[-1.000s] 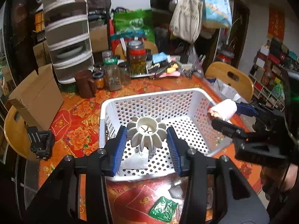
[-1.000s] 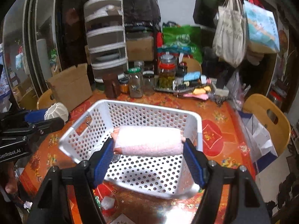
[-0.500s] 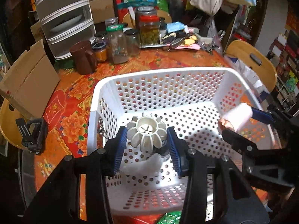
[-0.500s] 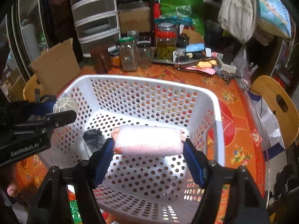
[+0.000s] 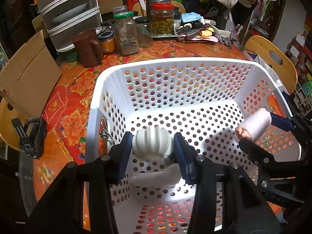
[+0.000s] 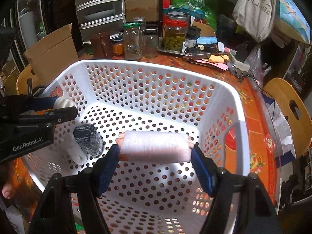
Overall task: Organize soft objects
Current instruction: 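Lift both items over the basket and release them inside, then move both grippers back to the green packet and snack packet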
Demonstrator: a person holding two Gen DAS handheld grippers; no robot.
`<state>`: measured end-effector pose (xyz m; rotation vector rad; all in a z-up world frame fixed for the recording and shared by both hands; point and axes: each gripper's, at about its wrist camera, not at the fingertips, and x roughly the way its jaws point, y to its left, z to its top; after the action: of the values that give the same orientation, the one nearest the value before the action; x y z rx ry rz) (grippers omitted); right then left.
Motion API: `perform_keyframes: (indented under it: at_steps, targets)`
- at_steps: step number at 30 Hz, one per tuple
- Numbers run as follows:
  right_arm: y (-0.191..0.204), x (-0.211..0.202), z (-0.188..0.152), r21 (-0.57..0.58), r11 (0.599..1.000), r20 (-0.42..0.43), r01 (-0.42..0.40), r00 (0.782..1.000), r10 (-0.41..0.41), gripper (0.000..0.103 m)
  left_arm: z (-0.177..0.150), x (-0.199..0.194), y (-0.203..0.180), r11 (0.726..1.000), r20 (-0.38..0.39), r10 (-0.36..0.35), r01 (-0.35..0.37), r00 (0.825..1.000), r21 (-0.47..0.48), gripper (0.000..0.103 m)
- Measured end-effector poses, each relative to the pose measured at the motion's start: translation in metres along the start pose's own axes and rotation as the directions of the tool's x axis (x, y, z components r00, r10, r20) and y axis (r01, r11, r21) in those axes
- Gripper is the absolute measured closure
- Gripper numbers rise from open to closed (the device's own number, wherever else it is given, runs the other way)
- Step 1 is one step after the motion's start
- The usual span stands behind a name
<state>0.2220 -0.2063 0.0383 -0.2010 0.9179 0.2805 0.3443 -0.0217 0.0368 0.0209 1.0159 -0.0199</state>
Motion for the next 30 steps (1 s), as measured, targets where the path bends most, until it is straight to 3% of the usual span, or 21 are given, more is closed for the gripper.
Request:
perform_keyframes:
  at_steps: [4, 6, 8, 14, 20, 23, 30]
  targets:
    - [0.002, 0.001, 0.000, -0.007, 1.000, 0.003, 0.022, 1.000, -0.022, 0.030, 0.001, -0.002, 0.000, 1.000, 0.010, -0.007, 0.008, 1.000, -0.010, 0.058]
    - [0.001, 0.000, 0.000, -0.005, 1.000, 0.014, 0.017, 1.000, -0.016, 0.029, 0.001, -0.005, -0.001, 1.000, 0.023, -0.002, 0.002, 1.000, -0.005, 0.051]
    - [0.001, -0.002, 0.000, -0.005, 1.000, 0.022, 0.022, 1.000, -0.022, 0.029, 0.000, -0.009, -0.001, 1.000, 0.039, -0.001, 0.001, 0.999, -0.005, 0.037]
    - [-0.001, -0.009, 0.000, 0.008, 1.000, 0.042, 0.021, 0.999, -0.021, 0.023, -0.003, -0.029, -0.002, 1.000, 0.095, 0.001, -0.001, 0.995, -0.001, 0.020]
    - [-0.007, -0.023, -0.001, 0.035, 0.999, 0.075, 0.024, 0.997, -0.027, 0.013, -0.009, -0.047, -0.005, 1.000, 0.125, -0.004, 0.002, 0.992, 0.017, 0.016]
    - [-0.010, -0.031, -0.002, 0.044, 0.999, 0.087, 0.026, 0.996, -0.029, 0.001, -0.014, -0.056, -0.003, 1.000, 0.140, -0.004, 0.001, 0.990, 0.019, 0.012]
    - [-0.016, -0.049, -0.005, 0.065, 0.998, 0.116, 0.018, 0.993, -0.025, 0.000, -0.022, -0.078, -0.001, 1.000, 0.160, -0.009, 0.005, 0.987, 0.029, 0.004]
